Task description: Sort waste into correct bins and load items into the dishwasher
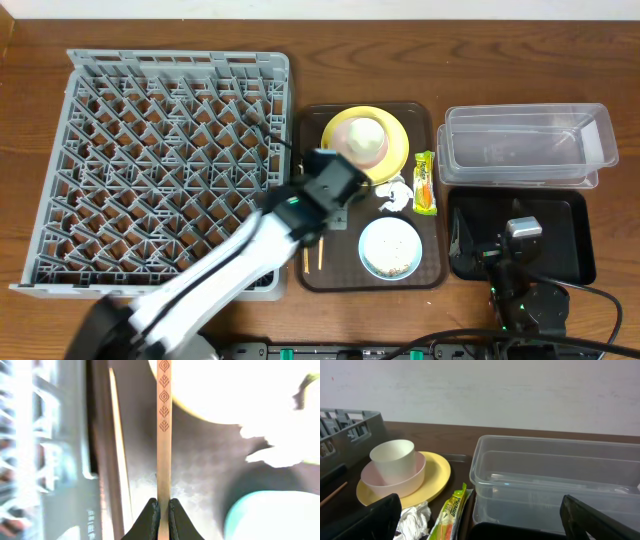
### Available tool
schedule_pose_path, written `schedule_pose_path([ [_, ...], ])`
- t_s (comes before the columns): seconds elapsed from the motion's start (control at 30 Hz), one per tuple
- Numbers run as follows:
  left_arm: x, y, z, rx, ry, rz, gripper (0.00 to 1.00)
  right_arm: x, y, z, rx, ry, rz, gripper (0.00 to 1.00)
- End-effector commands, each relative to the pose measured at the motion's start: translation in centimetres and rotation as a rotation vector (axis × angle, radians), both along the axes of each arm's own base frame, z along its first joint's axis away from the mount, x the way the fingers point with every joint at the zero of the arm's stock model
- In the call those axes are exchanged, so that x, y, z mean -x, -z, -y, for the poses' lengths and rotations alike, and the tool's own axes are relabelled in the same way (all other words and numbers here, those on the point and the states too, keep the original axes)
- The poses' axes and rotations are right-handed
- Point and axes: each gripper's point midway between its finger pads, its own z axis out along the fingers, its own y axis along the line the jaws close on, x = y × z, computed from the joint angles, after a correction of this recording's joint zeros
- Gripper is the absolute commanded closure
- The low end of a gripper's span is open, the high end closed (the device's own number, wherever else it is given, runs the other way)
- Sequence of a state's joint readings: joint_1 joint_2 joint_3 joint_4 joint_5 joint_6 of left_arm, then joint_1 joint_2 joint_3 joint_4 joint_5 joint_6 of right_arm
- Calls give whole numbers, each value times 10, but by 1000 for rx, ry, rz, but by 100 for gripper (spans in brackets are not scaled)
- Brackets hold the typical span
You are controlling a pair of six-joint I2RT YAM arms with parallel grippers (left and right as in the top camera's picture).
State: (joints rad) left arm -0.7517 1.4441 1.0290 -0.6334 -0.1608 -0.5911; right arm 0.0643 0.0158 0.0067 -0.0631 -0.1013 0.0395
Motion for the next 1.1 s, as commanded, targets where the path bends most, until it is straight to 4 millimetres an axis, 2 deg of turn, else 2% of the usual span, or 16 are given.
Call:
schedule_pose_path([
  [0.0, -8, -35, -16, 2, 41, 89, 92, 1, 1, -3, 11, -14, -2, 1],
  [0.07, -13, -49, -35, -25, 38, 131, 92, 1, 1, -3, 11, -14, -2, 1],
  [0.17, -26, -56, -67, -129, 22, 178, 93, 1, 1, -3, 11, -14, -2, 1],
  [0.33, -40, -45, -100, -229, 21, 146, 92, 1, 1, -3, 11, -14, -2, 1],
  [0.47, -41, -25, -97, -195, 39, 68, 92, 1, 1, -3, 11, -14, -2, 1],
  [0.7, -43, 5, -99, -250, 66, -22, 92, 1, 1, -3, 11, -14, -2, 1],
  [0.73, -44, 9, -101, -254, 61, -32, 88, 1, 1, -3, 11, -14, -2, 1],
  [0.77, -45, 11, -105, -258, 46, -38, 76, 1, 1, -3, 11, -14, -2, 1],
  [0.87, -50, 5, -119, -267, -41, -14, 65, 1, 1, -3, 11, -14, -2, 1],
  [0.97, -57, -11, -126, -241, -82, 41, 63, 1, 1, -3, 11, -14, -2, 1],
  [1.07, -55, -33, -122, -182, -100, 100, 64, 1, 1, -3, 11, -14, -2, 1],
])
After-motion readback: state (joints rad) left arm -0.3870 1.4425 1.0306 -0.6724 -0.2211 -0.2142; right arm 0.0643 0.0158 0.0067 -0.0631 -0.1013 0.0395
